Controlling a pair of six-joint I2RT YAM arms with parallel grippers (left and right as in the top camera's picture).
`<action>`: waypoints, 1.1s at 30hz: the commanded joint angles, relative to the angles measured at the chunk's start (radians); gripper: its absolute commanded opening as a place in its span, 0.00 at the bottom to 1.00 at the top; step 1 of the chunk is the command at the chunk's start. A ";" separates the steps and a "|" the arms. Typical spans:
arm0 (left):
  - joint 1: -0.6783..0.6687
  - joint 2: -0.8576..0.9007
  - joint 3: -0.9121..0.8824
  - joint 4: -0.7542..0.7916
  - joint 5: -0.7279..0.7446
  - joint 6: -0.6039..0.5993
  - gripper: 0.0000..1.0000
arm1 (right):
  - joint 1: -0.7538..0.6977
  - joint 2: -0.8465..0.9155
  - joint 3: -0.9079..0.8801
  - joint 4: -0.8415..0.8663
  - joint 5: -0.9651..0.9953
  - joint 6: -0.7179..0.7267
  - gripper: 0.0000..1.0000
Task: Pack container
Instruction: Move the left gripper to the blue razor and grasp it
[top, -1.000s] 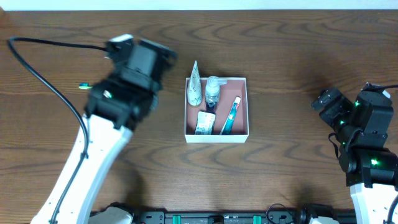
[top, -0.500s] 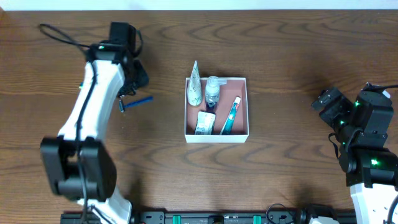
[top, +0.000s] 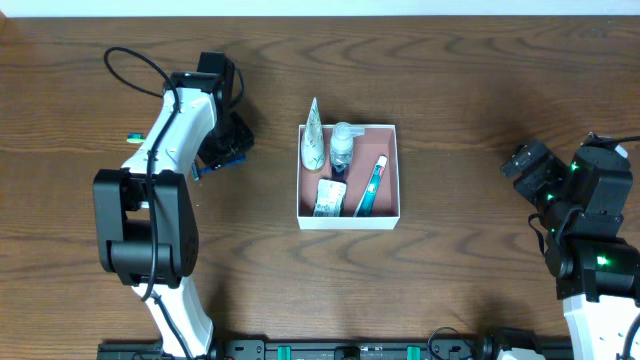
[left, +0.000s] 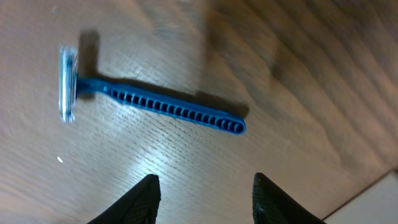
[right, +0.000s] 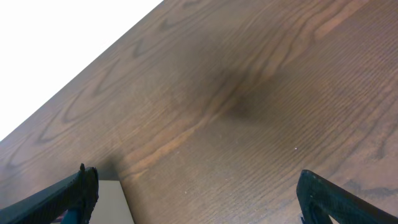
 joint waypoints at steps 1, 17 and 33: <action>0.002 0.013 -0.005 0.004 -0.031 -0.257 0.50 | -0.008 0.000 0.003 0.000 0.006 0.006 0.99; 0.033 0.013 -0.045 0.039 -0.029 -0.616 0.56 | -0.008 0.000 0.003 0.000 0.006 0.006 0.99; 0.078 0.014 -0.140 0.158 -0.026 -0.637 0.53 | -0.008 0.000 0.003 0.000 0.006 0.006 0.99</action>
